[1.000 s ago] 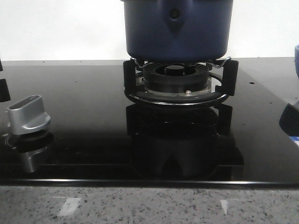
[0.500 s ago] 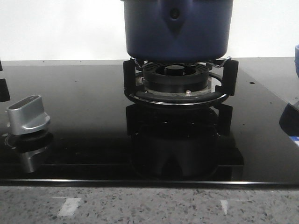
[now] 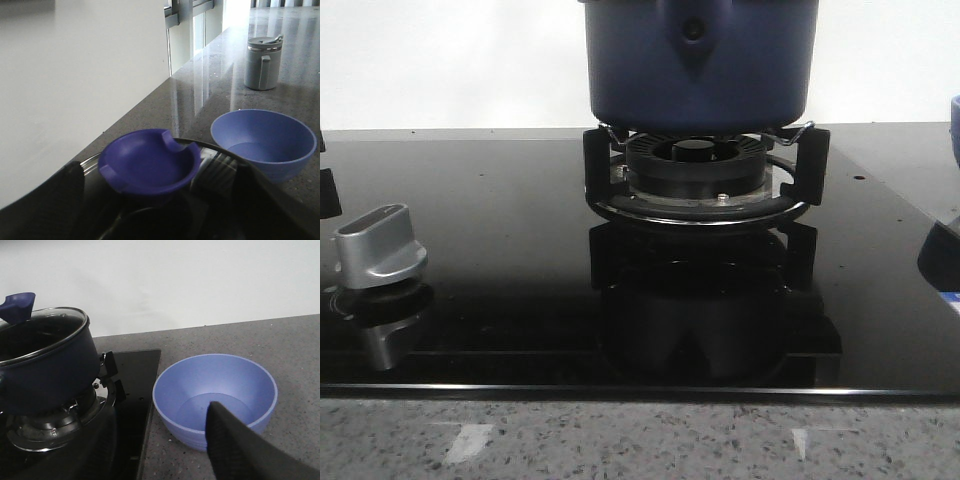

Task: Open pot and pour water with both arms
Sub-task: 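Grasp the purple lid knob with the left gripper and lift the lid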

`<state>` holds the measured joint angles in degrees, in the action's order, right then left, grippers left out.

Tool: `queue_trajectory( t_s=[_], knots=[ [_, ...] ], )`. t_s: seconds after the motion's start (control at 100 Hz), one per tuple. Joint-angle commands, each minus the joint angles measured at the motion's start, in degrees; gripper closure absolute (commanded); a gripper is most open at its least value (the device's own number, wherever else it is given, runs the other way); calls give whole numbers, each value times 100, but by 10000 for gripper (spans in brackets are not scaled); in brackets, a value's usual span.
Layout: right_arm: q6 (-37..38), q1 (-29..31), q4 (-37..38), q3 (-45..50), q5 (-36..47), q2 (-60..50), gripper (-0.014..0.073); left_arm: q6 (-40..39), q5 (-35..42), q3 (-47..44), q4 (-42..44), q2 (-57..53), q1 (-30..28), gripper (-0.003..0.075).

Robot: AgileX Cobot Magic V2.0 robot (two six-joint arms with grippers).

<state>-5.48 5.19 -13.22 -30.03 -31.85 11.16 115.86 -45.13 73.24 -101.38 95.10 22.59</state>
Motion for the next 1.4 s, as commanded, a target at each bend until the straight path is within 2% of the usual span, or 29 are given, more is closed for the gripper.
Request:
queue_trajectory(
  t_s=[0.0, 0.62, 1.07, 1.39],
  knots=[
    [-39, 6, 39, -183, 460, 133, 230, -71, -143, 278, -582, -114, 44, 184],
    [-39, 6, 39, -183, 434, 133, 230, -107, -60, 614, -582, 327, 44, 184],
    [-39, 6, 39, -183, 435, 133, 230, -107, 138, 651, -582, 364, 327, 184],
    [-39, 6, 39, -183, 423, 133, 230, -558, 87, 967, -582, 638, 538, 185]
  ],
)
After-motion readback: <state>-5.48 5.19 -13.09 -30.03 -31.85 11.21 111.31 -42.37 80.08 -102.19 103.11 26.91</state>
